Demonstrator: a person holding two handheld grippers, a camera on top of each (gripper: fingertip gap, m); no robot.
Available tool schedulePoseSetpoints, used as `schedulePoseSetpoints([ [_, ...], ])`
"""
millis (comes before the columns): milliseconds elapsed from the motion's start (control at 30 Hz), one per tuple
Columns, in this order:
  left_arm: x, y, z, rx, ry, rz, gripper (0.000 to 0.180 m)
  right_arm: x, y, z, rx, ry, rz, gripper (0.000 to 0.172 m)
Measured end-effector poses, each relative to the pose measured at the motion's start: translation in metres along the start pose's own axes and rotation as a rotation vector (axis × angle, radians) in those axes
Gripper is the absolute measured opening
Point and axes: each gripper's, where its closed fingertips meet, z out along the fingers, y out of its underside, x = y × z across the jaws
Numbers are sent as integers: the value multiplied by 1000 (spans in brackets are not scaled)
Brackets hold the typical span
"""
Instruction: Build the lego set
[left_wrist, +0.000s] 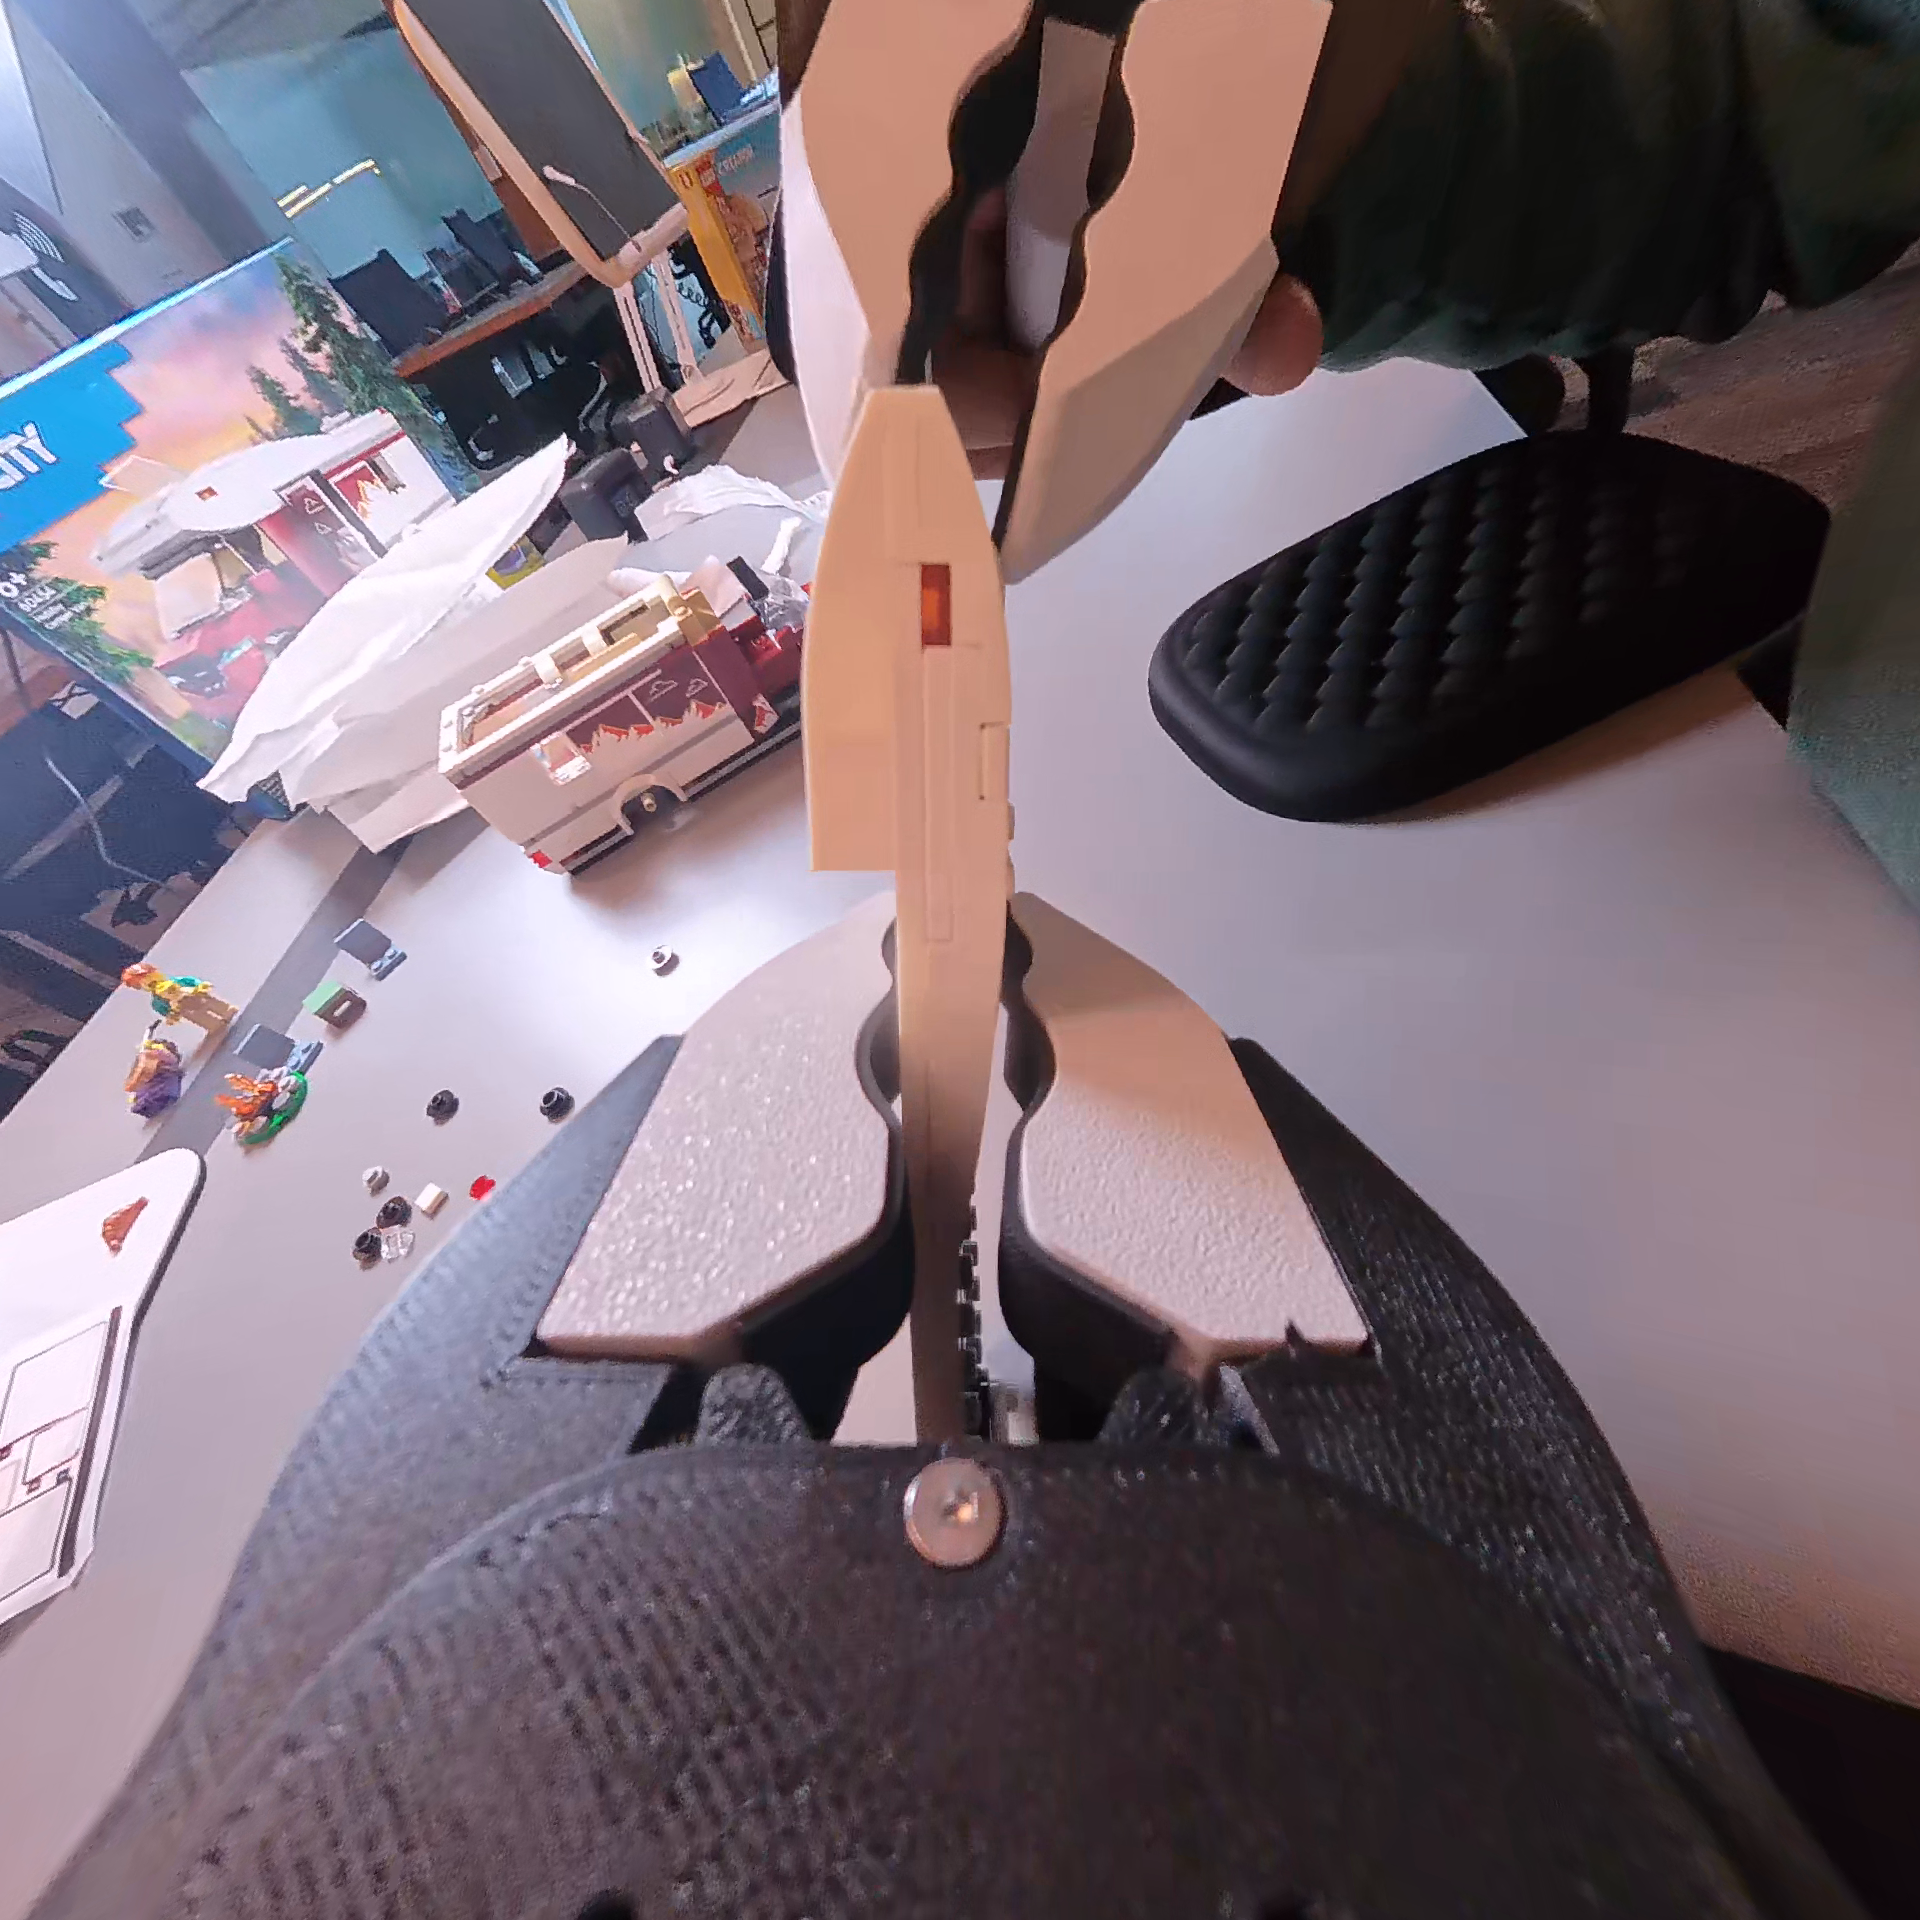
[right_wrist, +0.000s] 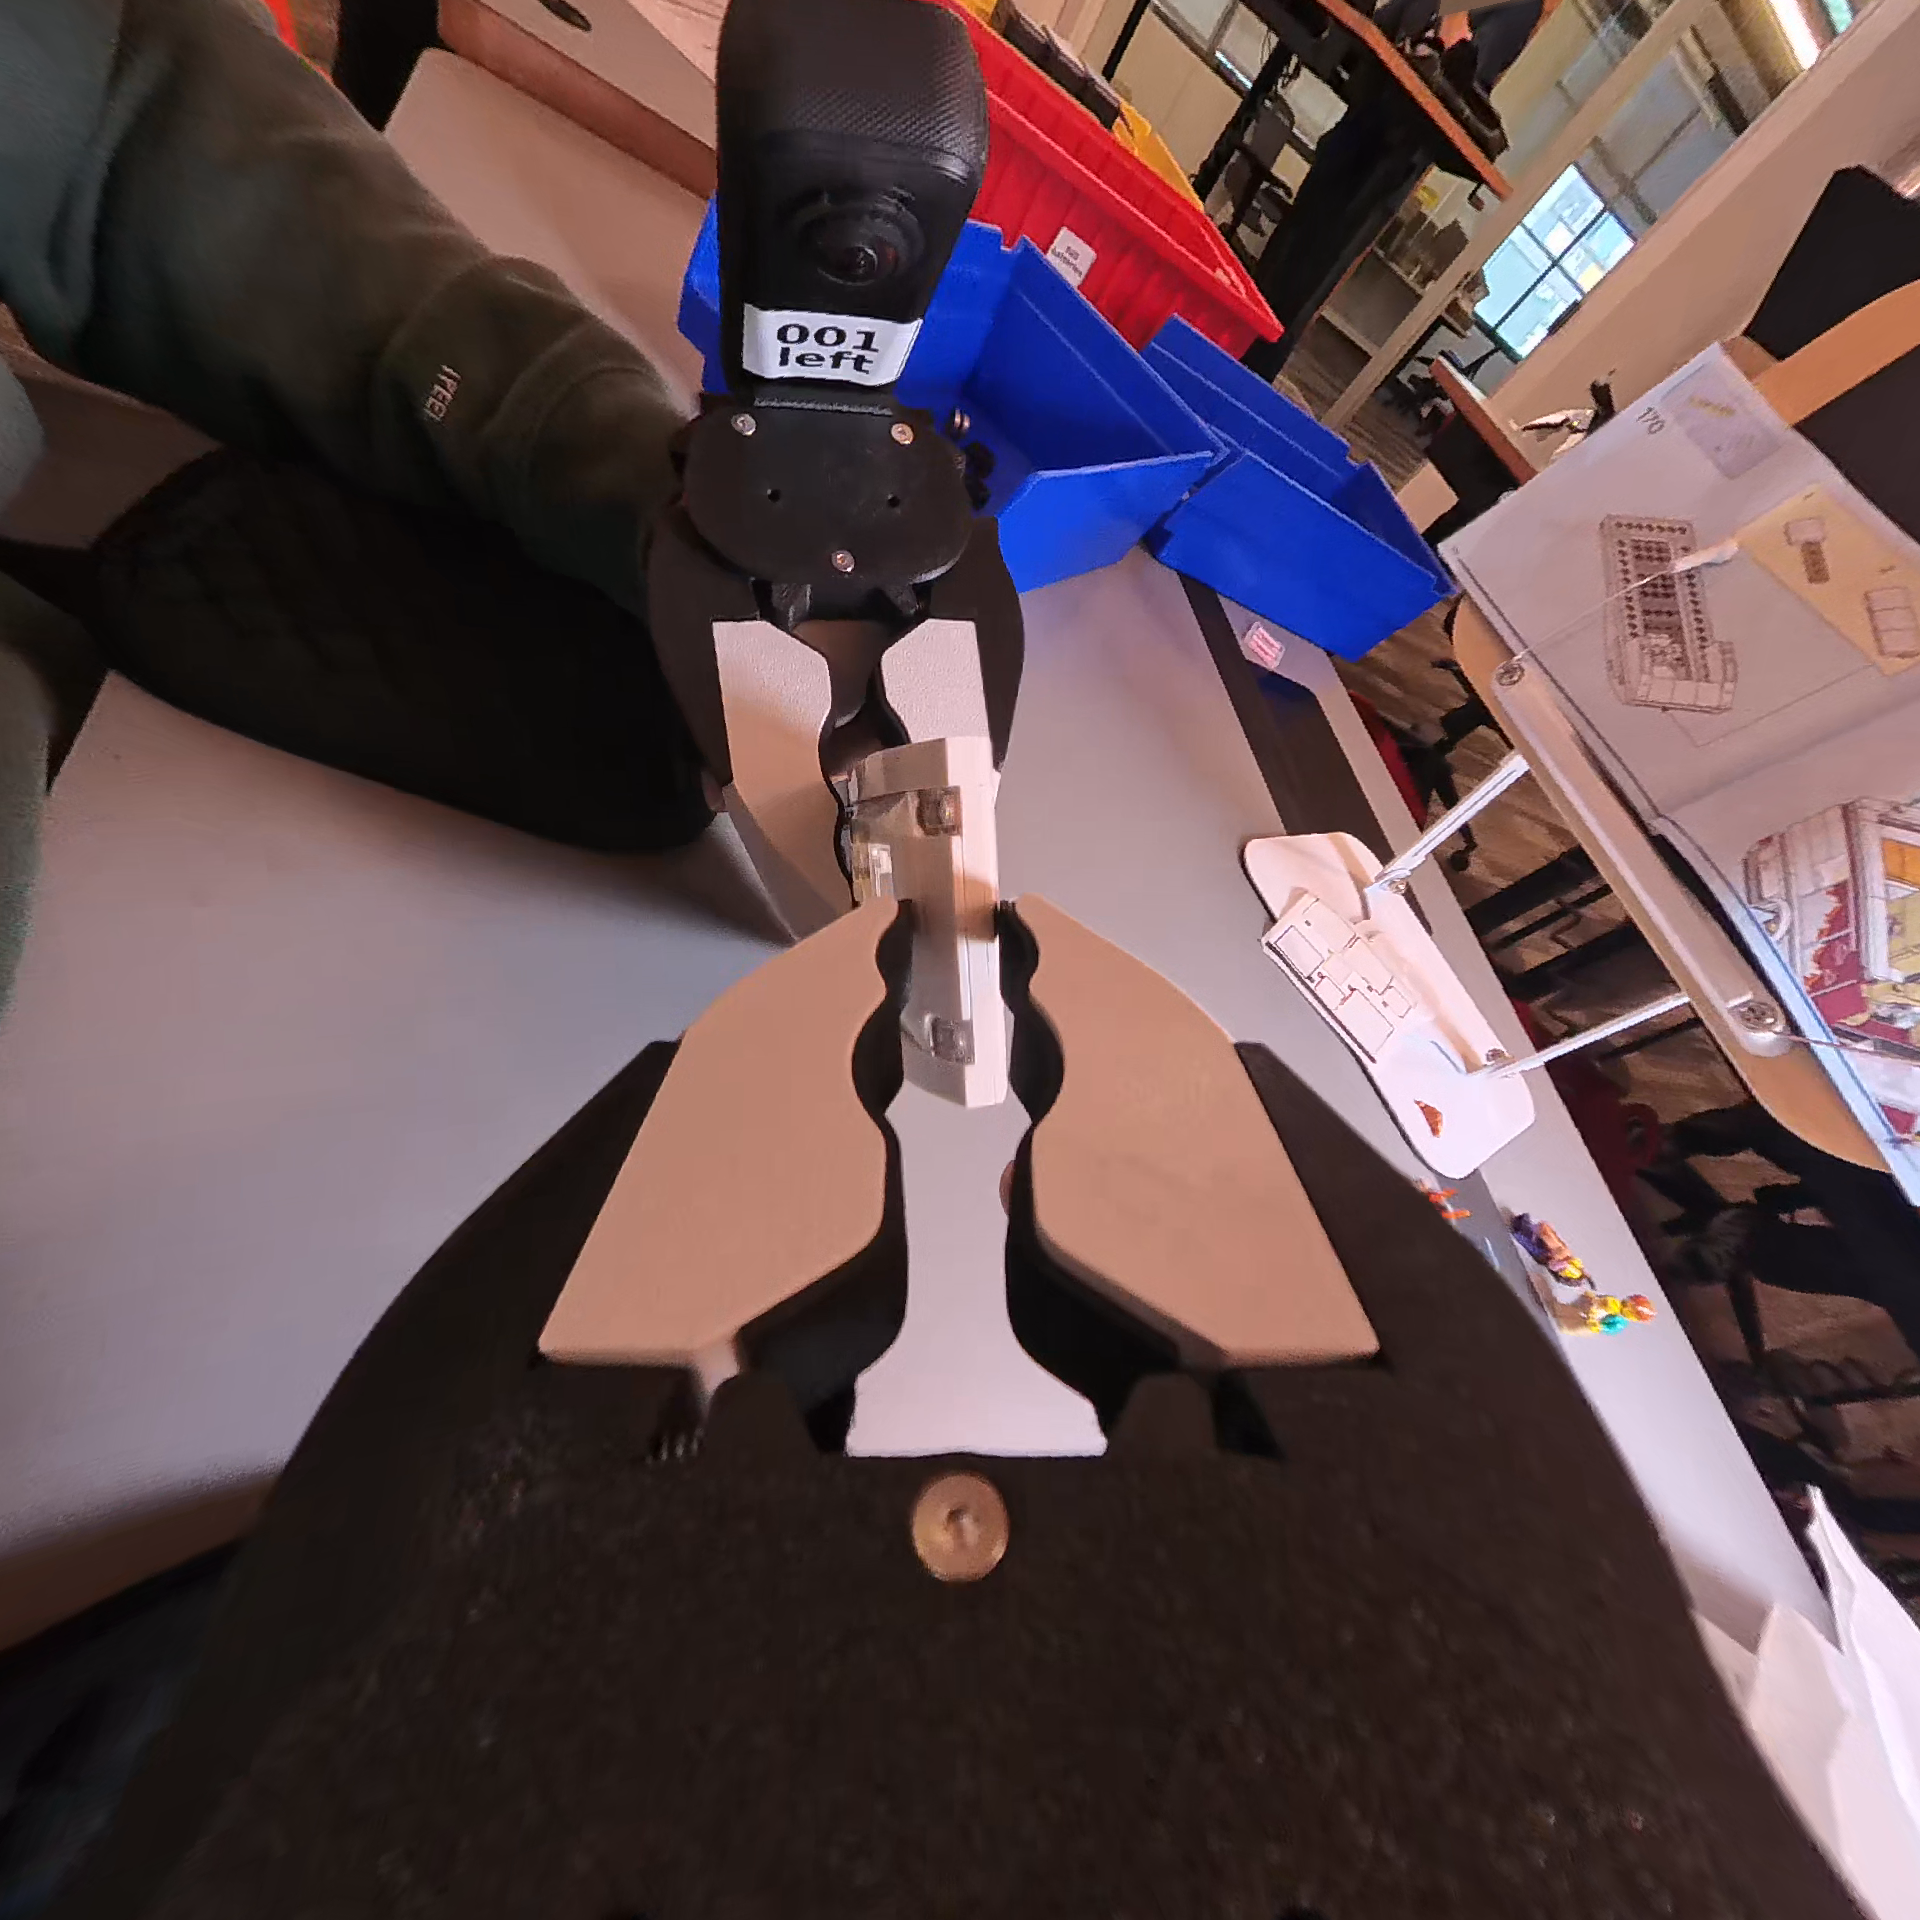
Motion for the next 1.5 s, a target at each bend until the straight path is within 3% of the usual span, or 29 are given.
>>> schedulePoseSetpoints([
  [333,8,-2,4,-11,18,22,14,-10,-10,1,-12,-23,-74,11],
  [867,6,0,3,0,1,43,14,-8,-13,2,12,-27,-21,10],
  [967,3,-4,-1,22,-12,48,14,-8,-14,0,8,-34,-47,18],
  [1133,6,-8,-2,37,5,44,14,-7,-16,-1,15,-51,-42,12],
  [1367,10,-8,0,28,57,-52,14,-4,-17,1,24,-107,88,11],
  [1467,11,-16,-1,77,121,-208,14,7,-22,0,79,-110,208,15],
  [1500,12,-20,-2,98,157,-278,14,10,-24,-1,105,-118,251,24],
])
